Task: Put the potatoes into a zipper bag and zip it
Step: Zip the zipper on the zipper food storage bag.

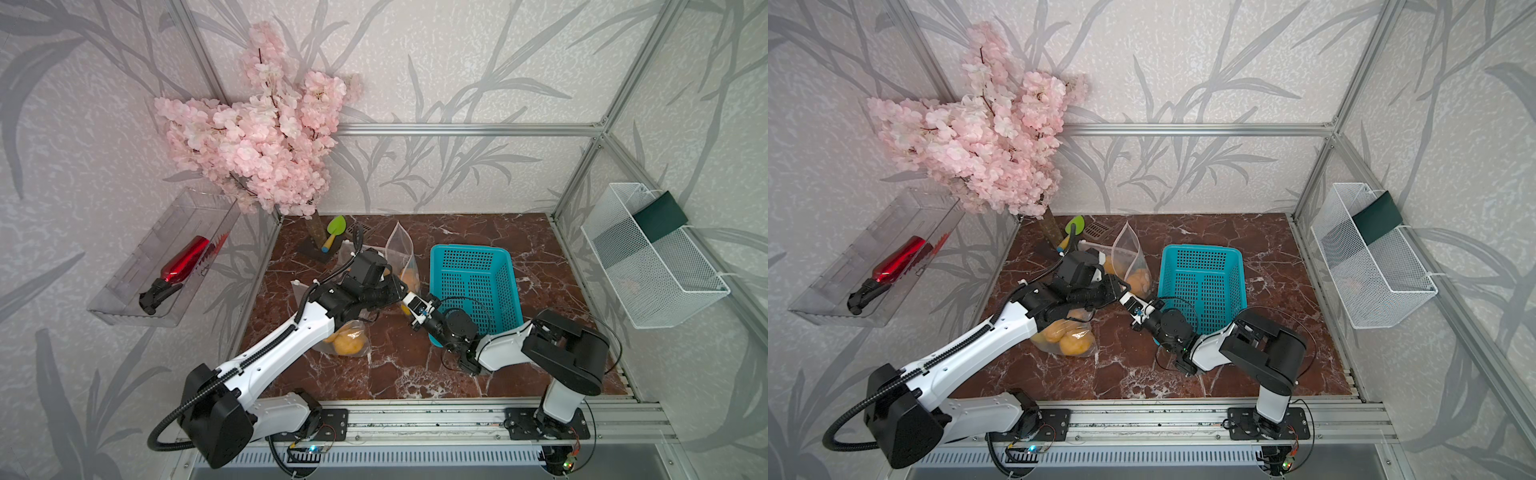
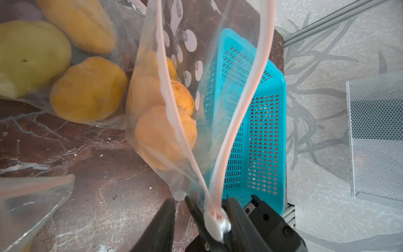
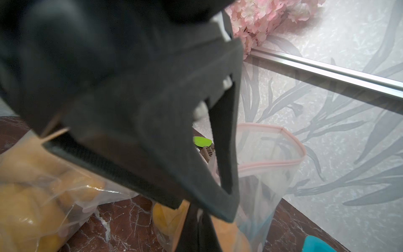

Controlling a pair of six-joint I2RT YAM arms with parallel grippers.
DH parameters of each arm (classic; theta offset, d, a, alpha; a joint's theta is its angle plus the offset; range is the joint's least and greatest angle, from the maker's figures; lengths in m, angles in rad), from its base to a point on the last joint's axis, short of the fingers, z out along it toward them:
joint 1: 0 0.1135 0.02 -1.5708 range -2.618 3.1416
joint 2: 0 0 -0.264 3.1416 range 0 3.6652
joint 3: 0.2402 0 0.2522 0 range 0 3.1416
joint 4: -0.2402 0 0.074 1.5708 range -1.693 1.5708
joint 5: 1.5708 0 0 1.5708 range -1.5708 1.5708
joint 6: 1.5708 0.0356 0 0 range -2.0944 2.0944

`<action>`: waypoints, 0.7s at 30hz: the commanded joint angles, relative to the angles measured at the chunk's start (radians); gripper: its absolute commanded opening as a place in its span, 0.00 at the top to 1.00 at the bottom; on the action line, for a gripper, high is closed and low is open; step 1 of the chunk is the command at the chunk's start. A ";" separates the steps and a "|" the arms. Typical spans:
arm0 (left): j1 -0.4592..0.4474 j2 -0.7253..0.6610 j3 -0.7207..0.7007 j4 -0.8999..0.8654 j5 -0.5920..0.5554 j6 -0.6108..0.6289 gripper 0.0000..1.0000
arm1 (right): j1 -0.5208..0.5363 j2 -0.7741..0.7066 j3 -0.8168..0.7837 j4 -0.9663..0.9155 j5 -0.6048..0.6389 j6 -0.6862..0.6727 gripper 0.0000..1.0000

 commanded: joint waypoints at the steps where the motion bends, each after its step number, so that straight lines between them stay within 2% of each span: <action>1: -0.002 -0.004 0.043 -0.057 -0.067 0.018 0.61 | 0.003 -0.031 -0.007 0.037 -0.009 0.020 1.00; 6: -0.002 -0.014 0.048 -0.065 -0.117 0.026 0.66 | 0.002 -0.024 -0.004 0.037 -0.014 0.013 1.00; 12: 0.000 -0.019 0.059 -0.062 -0.116 0.044 0.66 | 0.004 -0.024 0.001 0.037 -0.016 0.004 1.00; 16: -0.001 -0.010 0.067 -0.055 -0.100 0.045 0.70 | 0.003 -0.026 -0.001 0.037 -0.020 0.009 1.00; 21: 0.000 0.017 0.080 -0.044 -0.085 0.045 0.84 | 0.003 -0.019 0.002 0.037 -0.026 0.011 1.00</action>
